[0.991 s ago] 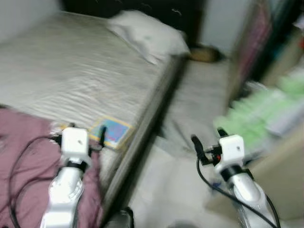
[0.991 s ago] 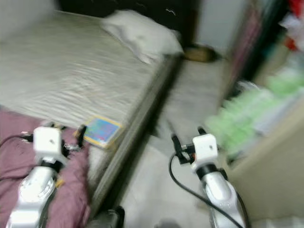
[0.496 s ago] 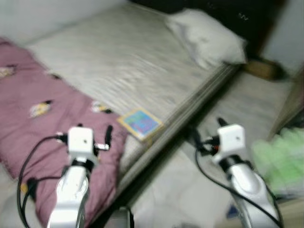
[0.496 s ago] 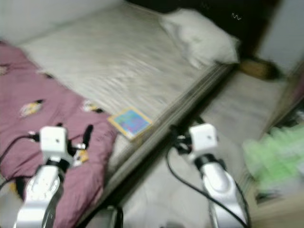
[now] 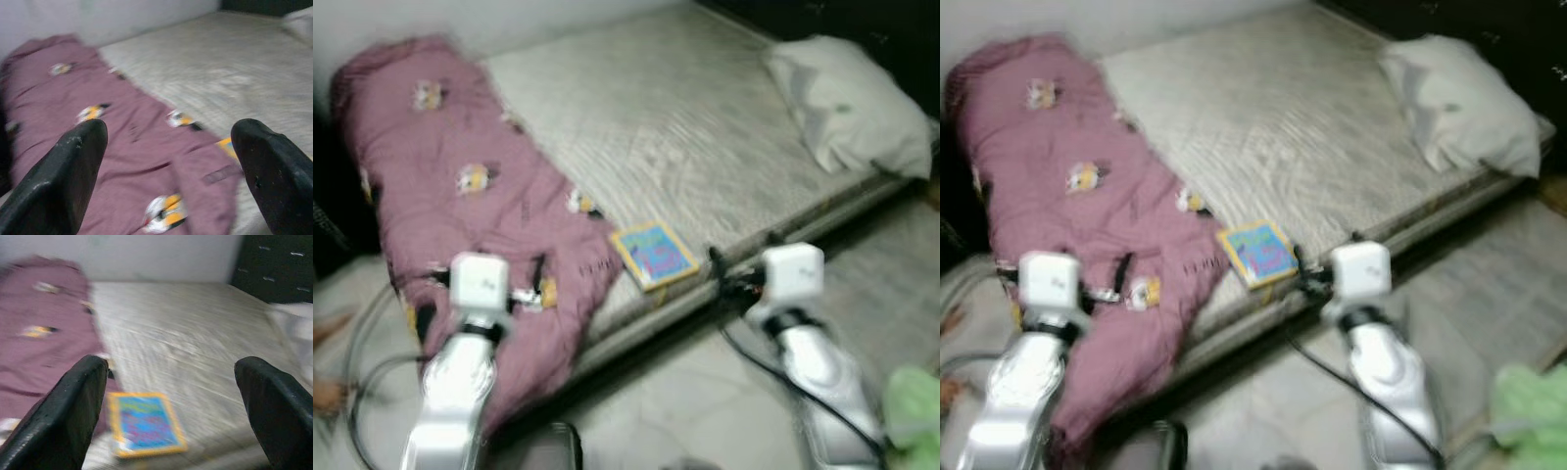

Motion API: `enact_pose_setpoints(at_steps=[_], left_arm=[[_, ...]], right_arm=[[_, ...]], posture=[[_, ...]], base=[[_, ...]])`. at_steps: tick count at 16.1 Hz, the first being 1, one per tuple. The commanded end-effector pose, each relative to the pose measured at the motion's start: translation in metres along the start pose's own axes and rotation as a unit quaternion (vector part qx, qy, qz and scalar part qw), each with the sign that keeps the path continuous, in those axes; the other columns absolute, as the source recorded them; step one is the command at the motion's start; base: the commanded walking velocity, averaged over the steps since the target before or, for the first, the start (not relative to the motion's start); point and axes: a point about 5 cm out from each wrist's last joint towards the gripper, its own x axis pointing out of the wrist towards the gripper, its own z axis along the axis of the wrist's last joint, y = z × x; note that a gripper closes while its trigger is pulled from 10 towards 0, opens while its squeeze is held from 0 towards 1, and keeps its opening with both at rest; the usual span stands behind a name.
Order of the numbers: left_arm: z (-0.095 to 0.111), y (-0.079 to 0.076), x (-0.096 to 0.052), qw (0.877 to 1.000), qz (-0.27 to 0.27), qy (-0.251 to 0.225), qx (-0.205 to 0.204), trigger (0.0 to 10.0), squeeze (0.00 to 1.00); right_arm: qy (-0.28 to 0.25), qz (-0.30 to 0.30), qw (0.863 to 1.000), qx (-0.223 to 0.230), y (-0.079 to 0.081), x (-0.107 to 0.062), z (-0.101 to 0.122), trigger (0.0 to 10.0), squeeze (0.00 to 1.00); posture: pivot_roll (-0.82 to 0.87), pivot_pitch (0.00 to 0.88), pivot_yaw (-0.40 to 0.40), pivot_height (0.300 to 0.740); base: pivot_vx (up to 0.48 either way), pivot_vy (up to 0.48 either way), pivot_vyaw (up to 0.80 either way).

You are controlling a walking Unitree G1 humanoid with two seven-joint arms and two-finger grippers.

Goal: Clean up the room

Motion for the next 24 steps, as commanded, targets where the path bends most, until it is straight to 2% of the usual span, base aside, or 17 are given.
enact_pose_setpoints(at_steps=[1, 14, 16, 19, 24], left_arm=[[0.001, -0.004, 0.001, 1.000, -0.010, -0.003, -0.005, 10.0, 0.00], [-0.001, -0.007, 0.005, 1.000, -0.015, -0.002, -0.013, 10.0, 0.00], [0.000, -0.008, 0.009, 1.000, -0.018, -0.005, -0.015, 10.0, 0.00], [0.004, -0.010, 0.014, 0.999, -0.037, -0.015, -0.021, 10.0, 0.00], [0.008, -0.014, 0.014, 0.998, -0.053, -0.029, -0.029, 10.0, 0.00]], right_arm=[[0.004, -0.011, 1.000, -0.003, -0.005, -0.003, 0.000, 10.0, 0.00], [0.005, -0.028, 1.000, 0.009, -0.003, 0.002, -0.004, 10.0, 0.00], [0.012, -0.050, 0.998, 0.021, -0.009, 0.002, -0.008, 10.0, 0.00], [0.020, -0.079, 0.997, 0.011, -0.016, 0.001, -0.014, 10.0, 0.00], [0.027, -0.079, 0.996, -0.004, -0.014, 0.003, -0.018, 10.0, 0.00]], posture=[[-0.04, 0.112, -0.021, 0.740], [-0.04, 0.085, -0.009, 0.740], [-0.04, 0.076, 0.002, 0.740], [-0.04, 0.069, 0.014, 0.740], [-0.04, 0.070, 0.006, 0.740]], base=[[0.000, 0.000, 0.80], [0.000, 0.000, 0.80], [0.000, 0.000, 0.00], [0.000, 0.000, 0.00], [0.053, 0.000, 0.00]])
